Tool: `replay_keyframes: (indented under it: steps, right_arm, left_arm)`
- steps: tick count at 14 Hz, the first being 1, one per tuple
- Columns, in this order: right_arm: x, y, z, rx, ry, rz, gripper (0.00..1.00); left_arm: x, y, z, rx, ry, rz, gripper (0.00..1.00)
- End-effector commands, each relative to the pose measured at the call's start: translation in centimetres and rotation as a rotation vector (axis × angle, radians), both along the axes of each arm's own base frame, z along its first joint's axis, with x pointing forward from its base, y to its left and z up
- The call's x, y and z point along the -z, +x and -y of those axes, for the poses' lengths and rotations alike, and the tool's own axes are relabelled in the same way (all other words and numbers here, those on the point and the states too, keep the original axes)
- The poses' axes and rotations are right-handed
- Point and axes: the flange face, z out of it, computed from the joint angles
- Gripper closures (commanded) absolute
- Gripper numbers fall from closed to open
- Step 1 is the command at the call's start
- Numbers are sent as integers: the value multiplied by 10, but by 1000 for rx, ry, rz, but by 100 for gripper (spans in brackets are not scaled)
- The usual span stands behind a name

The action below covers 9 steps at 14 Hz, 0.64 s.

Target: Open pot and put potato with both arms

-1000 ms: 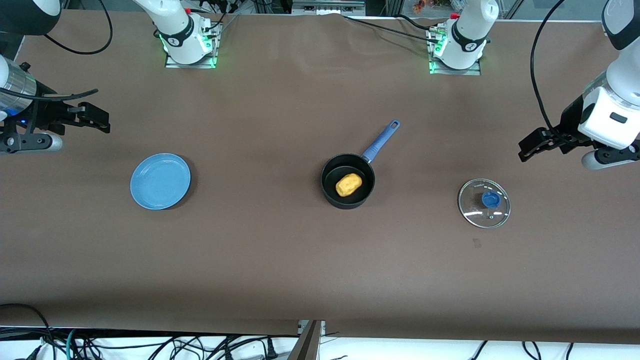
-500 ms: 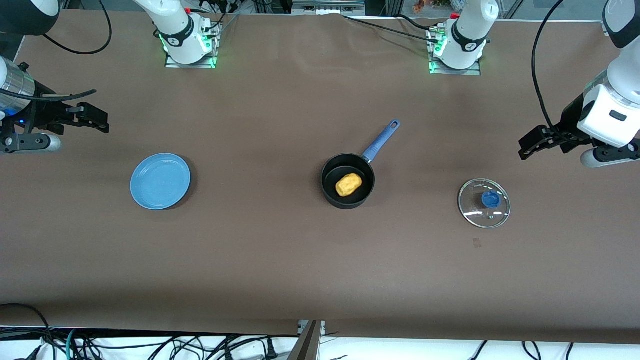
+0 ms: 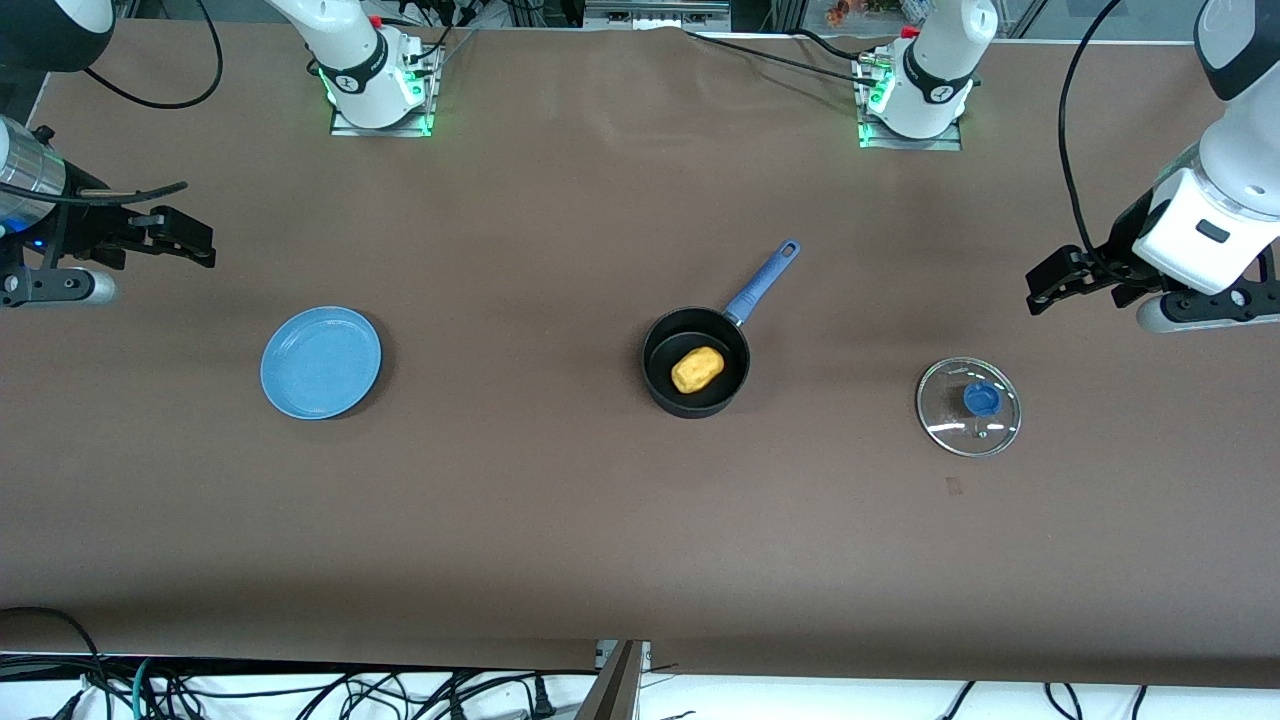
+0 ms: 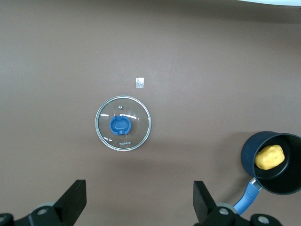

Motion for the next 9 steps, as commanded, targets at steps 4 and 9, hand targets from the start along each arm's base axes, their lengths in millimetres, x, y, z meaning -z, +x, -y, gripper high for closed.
replay_keyframes:
  steps: [4, 9]
  right_arm:
    - [-5, -3, 5, 13, 20, 10, 0]
    - [-5, -3, 5, 11, 22, 9, 0]
  left_arm:
    - [1, 4, 0, 19, -21, -10, 0]
    - [-2, 11, 1, 22, -27, -1, 0]
